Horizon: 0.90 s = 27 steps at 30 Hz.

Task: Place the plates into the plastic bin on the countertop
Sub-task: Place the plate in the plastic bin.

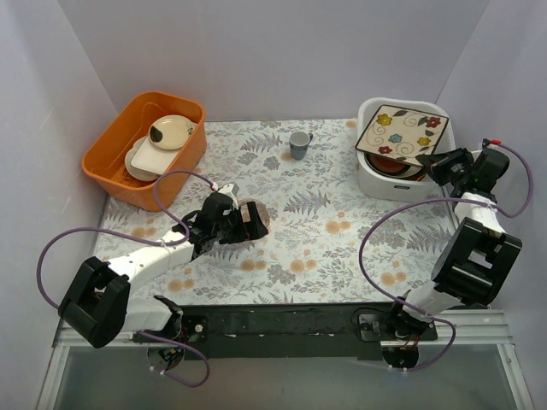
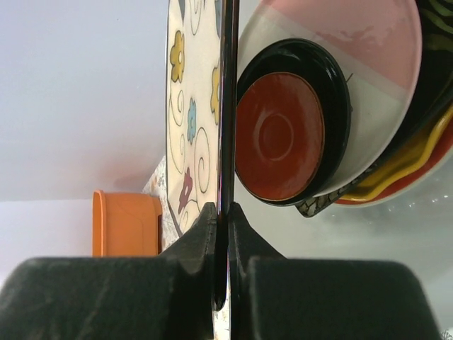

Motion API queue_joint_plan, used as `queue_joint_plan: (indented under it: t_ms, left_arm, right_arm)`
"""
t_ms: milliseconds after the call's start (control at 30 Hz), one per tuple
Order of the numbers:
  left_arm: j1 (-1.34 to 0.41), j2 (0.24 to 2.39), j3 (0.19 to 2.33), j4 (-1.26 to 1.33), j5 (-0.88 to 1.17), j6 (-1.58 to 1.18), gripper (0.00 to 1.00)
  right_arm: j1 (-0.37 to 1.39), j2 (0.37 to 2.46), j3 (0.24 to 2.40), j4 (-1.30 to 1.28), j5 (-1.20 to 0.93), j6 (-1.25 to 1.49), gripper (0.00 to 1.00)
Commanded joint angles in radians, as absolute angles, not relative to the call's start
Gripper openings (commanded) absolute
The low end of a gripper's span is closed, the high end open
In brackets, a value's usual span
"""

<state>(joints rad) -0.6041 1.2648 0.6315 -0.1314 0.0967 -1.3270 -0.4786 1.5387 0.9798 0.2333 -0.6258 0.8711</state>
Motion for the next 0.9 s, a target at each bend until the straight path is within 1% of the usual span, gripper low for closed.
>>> queue_joint_plan:
  t_ms: [0,333,567,667,867]
  left_arm:
    - [-0.601,1.215,0.643,-0.132,0.087,-1.322,0.98]
    - [-0.601,1.167,0.623,-0.161,0.072,-1.341,0.98]
    - [-0.601,1.178,0.624,-0.161,0.077,-1.344,0.98]
    - [-0.603,1.186,0.624,-0.158,0.078,-1.342,0.98]
    - [-0.601,1.193,0.630,-0.150,0.081,-1.336,0.98]
  right_arm:
    - [-0.506,1.456,0.965,0.431,-0.586,0.885,0.01]
    - [-0.537,1.430,0.871,0.476,-0.503,0.922,0.01]
    - [-0.549,1.459,0.862,0.480,-0.518,0.916,0.01]
    - [-0.549,1.477,0.862,0.479,-0.518,0.910,0.05]
    - [-0.548,1.575,0.897,0.499,-0.620,0.914,0.13]
